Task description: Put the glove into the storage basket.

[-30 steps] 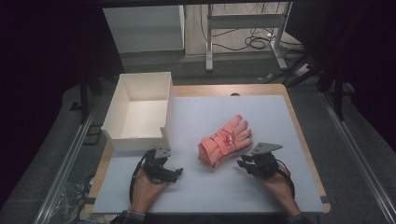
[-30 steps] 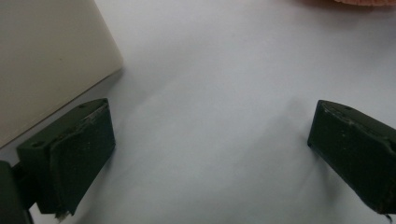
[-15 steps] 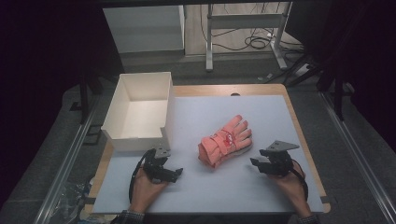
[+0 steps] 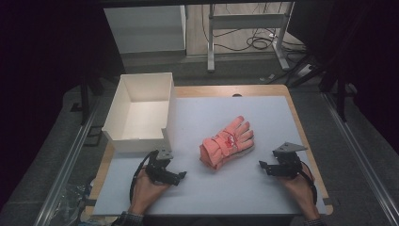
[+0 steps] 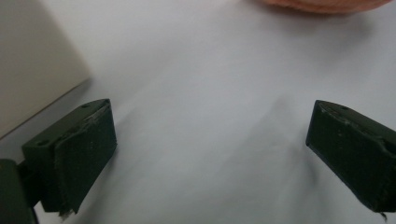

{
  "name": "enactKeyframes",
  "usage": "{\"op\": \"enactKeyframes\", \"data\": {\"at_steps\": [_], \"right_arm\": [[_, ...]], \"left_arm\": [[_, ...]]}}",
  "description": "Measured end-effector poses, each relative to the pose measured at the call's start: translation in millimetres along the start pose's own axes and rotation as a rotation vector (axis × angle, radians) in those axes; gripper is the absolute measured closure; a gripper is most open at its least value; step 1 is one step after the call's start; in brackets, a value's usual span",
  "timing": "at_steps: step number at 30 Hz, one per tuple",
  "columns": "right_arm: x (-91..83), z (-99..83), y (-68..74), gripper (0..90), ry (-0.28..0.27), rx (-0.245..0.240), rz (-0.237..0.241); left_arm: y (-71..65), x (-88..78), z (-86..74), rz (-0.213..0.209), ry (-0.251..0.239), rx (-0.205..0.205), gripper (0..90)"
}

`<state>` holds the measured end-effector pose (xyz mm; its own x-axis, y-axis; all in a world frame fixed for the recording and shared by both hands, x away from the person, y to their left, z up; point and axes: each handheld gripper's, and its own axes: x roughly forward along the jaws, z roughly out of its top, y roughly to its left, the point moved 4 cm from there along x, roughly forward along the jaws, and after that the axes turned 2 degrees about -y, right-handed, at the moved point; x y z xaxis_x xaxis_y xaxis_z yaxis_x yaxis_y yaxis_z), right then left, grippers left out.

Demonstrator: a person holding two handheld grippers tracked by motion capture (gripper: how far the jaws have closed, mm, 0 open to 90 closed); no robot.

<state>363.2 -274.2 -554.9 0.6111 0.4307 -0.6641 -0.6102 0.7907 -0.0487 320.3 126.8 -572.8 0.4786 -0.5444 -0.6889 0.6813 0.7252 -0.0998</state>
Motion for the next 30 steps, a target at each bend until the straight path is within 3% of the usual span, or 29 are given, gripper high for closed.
{"op": "enactKeyframes", "data": {"at_steps": [9,16,30], "right_arm": [[1.4,-1.0,-0.1,19.7,0.002,0.001,0.004],[1.4,-1.3,-0.2,19.7,0.0,0.002,0.004],[1.4,-1.6,-0.5,19.7,-0.002,0.006,0.008]], "left_arm": [[-21.5,-7.4,31.7,-0.073,-0.008,0.057,0.0],[-33.5,-8.8,64.2,-0.084,0.003,0.104,0.0],[-57.9,16.4,129.4,-0.097,0.032,0.195,0.0]]}}
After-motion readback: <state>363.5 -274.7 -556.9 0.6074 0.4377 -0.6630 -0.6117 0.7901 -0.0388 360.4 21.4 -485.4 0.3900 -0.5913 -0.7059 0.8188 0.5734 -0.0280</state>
